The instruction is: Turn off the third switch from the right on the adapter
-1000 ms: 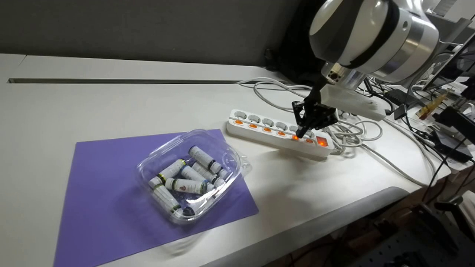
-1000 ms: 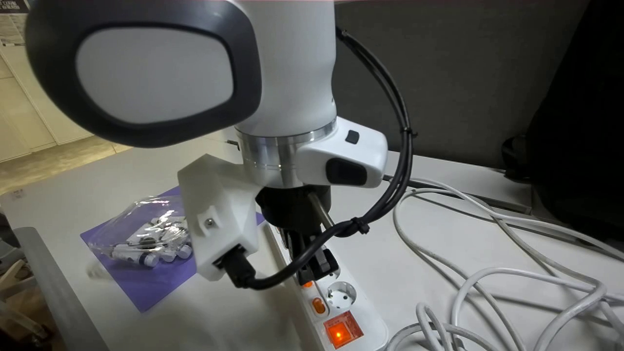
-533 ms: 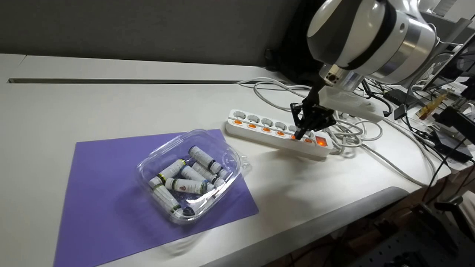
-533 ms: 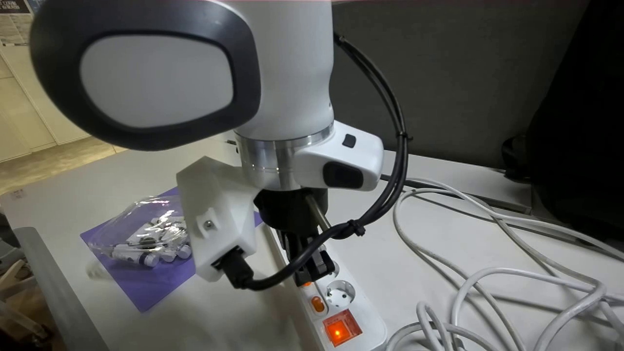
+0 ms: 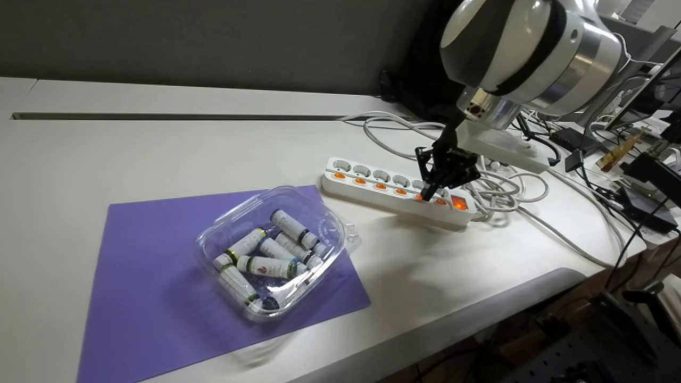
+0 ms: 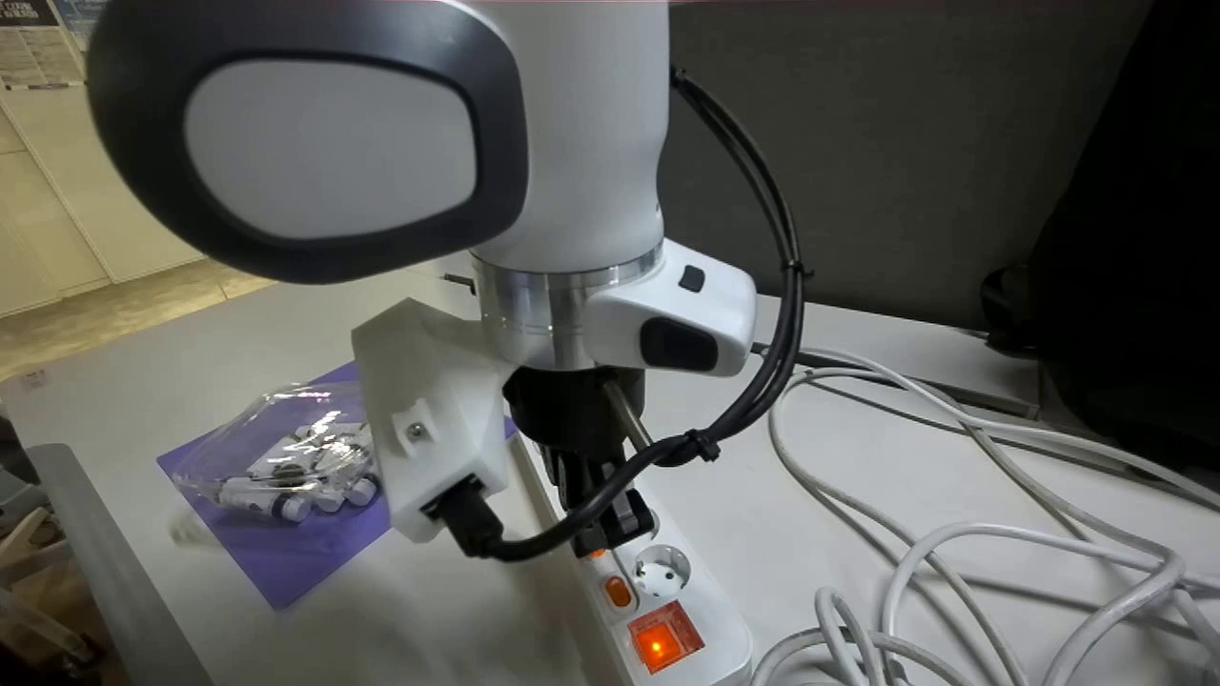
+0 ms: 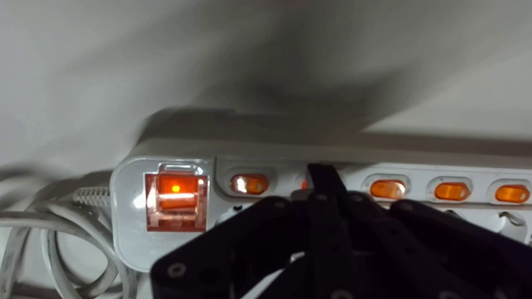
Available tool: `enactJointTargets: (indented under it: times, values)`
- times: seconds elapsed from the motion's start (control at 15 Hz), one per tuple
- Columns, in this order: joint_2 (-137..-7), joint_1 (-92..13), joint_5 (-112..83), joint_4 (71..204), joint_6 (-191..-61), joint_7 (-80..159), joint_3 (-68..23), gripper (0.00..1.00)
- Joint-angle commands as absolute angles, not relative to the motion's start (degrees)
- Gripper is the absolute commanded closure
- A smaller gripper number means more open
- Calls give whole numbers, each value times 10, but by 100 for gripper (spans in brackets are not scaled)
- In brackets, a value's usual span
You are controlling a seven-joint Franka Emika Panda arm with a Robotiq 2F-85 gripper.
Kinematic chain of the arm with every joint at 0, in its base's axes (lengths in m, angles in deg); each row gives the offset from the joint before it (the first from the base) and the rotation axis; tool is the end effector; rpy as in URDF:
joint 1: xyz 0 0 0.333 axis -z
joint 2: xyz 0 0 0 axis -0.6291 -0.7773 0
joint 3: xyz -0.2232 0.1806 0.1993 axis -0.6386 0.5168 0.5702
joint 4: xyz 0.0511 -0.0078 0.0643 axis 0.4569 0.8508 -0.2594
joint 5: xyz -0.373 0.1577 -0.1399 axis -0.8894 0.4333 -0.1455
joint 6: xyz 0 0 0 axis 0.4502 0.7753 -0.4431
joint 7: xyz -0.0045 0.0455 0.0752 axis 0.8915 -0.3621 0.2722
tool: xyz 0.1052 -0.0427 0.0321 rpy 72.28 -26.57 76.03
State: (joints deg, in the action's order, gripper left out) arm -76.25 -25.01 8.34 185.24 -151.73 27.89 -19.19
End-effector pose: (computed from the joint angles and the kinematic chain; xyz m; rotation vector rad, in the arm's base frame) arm 0.4773 -0.1411 0.1368 -2.9510 0.6914 0.0021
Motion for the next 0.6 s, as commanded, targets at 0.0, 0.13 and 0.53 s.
enactJointTargets:
  times: [0.0, 0.13, 0.53]
  values:
    - [-801, -224, 104, 1819, -1490, 270, -177, 100]
    - [-811, -213, 114, 1809, -1485, 260, -171, 100]
    - [-813, -188, 169, 1795, -1454, 227, -156, 100]
